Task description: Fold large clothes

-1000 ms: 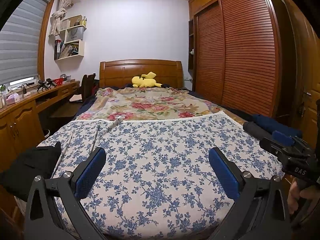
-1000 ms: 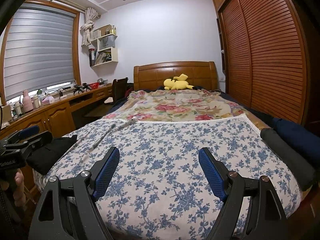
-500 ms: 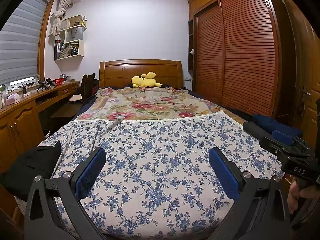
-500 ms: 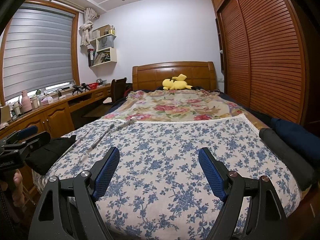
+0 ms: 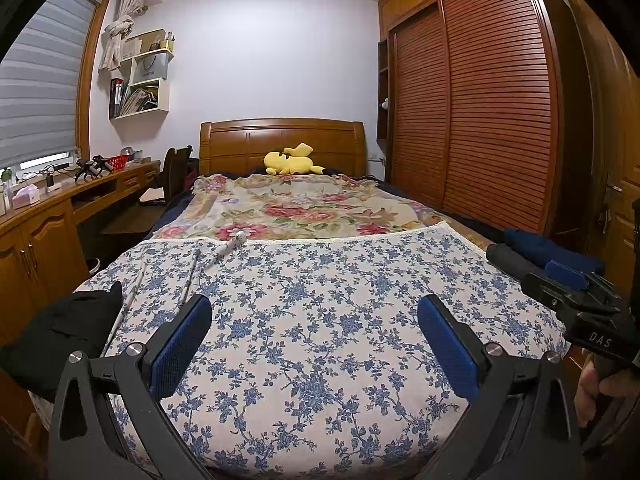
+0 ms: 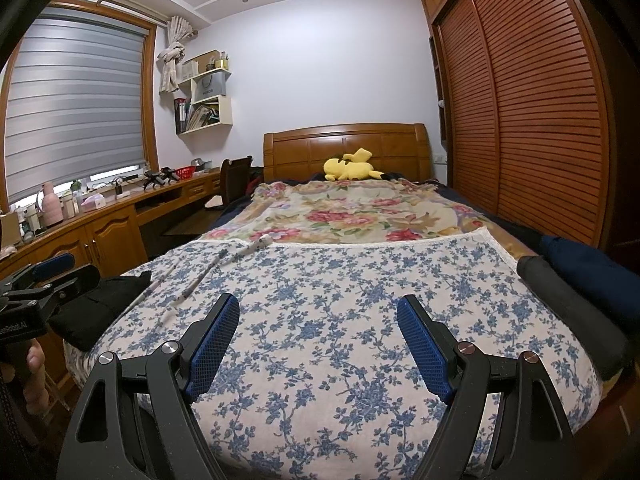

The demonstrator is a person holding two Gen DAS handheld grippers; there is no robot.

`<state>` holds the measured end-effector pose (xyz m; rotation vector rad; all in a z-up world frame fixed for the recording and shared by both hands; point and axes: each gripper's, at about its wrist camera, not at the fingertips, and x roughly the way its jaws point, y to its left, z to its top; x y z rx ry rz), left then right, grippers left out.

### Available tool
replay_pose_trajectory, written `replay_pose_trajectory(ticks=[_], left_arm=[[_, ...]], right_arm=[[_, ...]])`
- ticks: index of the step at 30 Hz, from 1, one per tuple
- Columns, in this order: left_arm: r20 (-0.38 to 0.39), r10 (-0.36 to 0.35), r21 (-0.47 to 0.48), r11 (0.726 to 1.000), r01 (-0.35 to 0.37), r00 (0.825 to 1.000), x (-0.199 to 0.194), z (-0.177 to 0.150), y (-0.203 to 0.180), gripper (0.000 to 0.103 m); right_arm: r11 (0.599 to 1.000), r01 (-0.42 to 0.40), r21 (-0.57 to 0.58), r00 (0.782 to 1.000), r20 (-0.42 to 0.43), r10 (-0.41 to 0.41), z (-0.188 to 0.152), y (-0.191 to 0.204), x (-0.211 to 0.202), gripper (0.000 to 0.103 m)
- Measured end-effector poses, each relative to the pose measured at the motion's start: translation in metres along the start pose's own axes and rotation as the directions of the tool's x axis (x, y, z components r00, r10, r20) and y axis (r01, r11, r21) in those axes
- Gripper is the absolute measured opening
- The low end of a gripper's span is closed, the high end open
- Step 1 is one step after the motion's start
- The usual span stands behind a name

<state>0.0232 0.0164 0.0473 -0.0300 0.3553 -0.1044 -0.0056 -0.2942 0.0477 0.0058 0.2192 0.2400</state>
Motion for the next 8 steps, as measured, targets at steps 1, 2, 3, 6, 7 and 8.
replay_pose_trajectory(ticks=[1,2,3,6,7,8], left_arm=[[0.000,0.000,0.000,1.000,0.000,1.000,0.0000,0.0001,-0.0002,0.103],[0.000,0.000,0.000,1.000,0.000,1.000,0.0000,0.0001,-0.0002,0.103],[0.001,-0.001,-0.001,1.000,0.001,1.000,-0.0001,0.0001,-0.0001,0.103],[0.000,0.001,0.001,1.000,-0.001,1.000,0.0001,0.0001,-0.0003,0.103],[0.000,0.001,0.001,1.000,-0.001,1.000,0.0002,-0.0001,0.0004,0.103],[0.000,0.000,0.000,1.000,0.000,1.000,0.0000,-0.0001,0.0005,0.103]], right_arm=[[1.000,0.000,0.001,1.000,-0.001,0.000,-0.0001,-0.0001,-0.0001,0.083],[1.000,-0.002,0.002,1.000,-0.001,0.002,0.0003,0.0000,0.0006,0.083],[1.000,-0.001,0.002,1.000,0.000,0.001,-0.0001,-0.0005,0.0000,0.083],[1.000,-0.001,0.003,1.000,0.001,0.001,-0.0005,-0.0006,-0.0004,0.083],[1.000,-0.001,0.003,1.000,0.001,0.001,-0.0006,-0.0007,-0.0005,0.083],[1.000,-0.001,0.003,1.000,0.001,0.001,-0.0003,-0.0005,-0.0002,0.083]])
